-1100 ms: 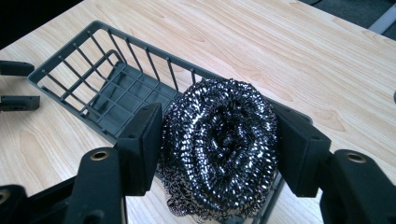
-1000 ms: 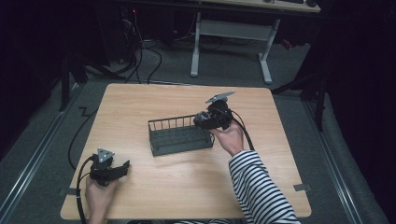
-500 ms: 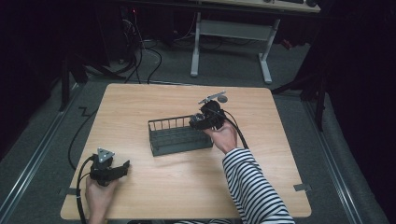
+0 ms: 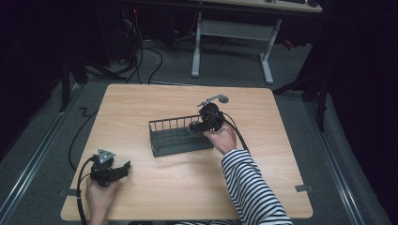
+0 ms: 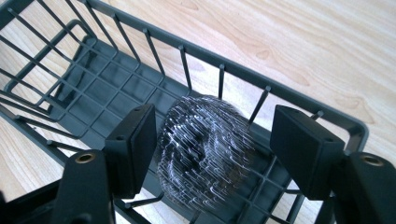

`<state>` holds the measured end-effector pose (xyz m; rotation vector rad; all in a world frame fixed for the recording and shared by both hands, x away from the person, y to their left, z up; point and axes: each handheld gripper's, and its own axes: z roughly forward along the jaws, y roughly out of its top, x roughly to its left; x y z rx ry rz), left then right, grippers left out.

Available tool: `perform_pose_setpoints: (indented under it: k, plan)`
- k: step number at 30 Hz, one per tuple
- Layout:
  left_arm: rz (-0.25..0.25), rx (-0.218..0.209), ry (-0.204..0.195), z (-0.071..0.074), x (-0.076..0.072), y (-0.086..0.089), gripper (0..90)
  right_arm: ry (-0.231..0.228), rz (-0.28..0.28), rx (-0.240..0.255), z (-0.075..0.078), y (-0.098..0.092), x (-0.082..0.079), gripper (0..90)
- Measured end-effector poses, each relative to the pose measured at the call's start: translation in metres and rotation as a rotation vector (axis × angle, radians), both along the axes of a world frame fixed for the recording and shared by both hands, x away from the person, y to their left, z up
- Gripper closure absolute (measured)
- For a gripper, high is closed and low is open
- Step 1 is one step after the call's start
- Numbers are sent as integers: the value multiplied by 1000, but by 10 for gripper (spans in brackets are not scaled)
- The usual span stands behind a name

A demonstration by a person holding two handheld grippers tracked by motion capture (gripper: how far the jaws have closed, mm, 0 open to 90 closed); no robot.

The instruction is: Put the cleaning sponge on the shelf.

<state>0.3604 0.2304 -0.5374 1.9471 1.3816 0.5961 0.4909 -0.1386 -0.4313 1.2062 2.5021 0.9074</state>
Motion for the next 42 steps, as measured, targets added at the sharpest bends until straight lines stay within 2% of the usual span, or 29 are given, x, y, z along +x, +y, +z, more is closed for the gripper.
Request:
perform_pose_setpoints:
  k: [5,14,15,24,27,33,37,42]
  plan:
    - [0,0,0,0,0,0,262,-19,-1,16,4,-2,-3,316]
    - [0,0,0,0,0,0,262,-60,-14,63,14,-18,-10,329]
    - [0,0,0,0,0,0,262,-80,-21,71,16,-22,-13,346]
    - [0,0,0,0,0,0,262,-140,-41,110,30,-43,-27,372]
    - [0,0,0,0,0,0,262,-145,-56,139,34,-53,-33,376]
    - [1,0,-2,0,0,0,262,-156,-85,146,36,-72,-45,381]
    - [1,1,-2,0,0,0,262,-176,-103,169,41,-84,-53,385]
    - [0,0,0,0,0,0,262,-178,-120,178,39,-99,-63,386]
